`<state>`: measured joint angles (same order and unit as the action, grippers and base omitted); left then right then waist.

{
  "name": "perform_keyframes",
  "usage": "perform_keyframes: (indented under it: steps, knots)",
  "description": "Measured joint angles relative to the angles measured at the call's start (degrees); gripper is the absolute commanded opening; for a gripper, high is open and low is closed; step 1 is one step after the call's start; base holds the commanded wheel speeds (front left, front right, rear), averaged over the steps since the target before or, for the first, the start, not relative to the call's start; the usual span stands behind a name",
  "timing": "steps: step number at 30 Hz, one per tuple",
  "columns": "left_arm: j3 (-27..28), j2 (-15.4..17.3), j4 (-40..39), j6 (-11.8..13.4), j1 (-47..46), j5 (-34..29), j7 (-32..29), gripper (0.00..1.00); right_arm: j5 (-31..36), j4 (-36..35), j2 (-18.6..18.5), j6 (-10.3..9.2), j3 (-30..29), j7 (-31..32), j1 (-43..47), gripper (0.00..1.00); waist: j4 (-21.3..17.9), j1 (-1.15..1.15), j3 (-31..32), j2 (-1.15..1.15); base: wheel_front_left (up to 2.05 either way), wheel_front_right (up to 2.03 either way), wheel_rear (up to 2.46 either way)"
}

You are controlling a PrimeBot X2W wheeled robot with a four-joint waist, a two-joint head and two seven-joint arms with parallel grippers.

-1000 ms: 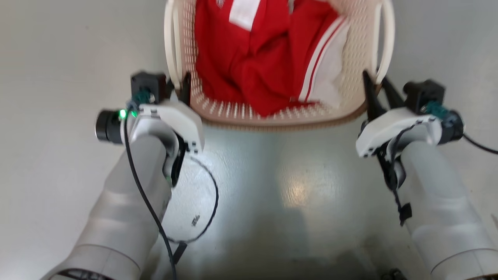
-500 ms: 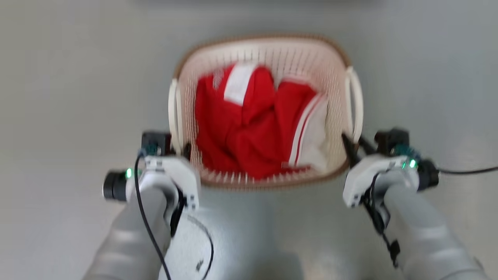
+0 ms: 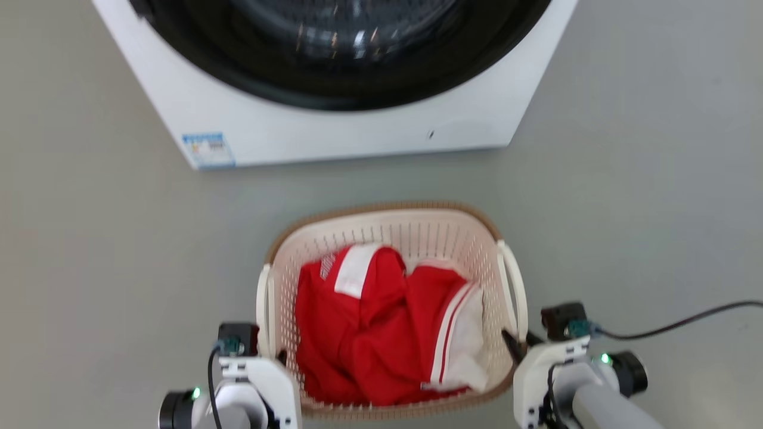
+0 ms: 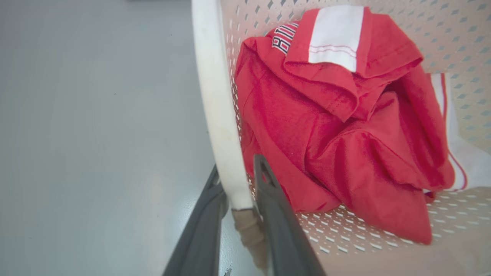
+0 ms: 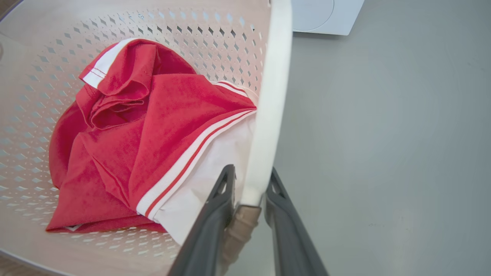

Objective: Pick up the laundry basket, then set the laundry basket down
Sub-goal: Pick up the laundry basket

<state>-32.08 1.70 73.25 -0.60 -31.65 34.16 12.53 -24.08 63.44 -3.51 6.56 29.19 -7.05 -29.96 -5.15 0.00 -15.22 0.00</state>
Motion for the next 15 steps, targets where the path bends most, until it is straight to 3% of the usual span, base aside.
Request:
perform_keyframes:
  steps: [15]
  knots:
    - [-4.6,0.0,-0.5,1.1,8.8,3.8,-2.0,0.0,-3.1,1.6,0.3,0.05,2.8,1.3,7.5,0.0,-3.2,0.0,13.0,0.0,0.0,0.0,0.0]
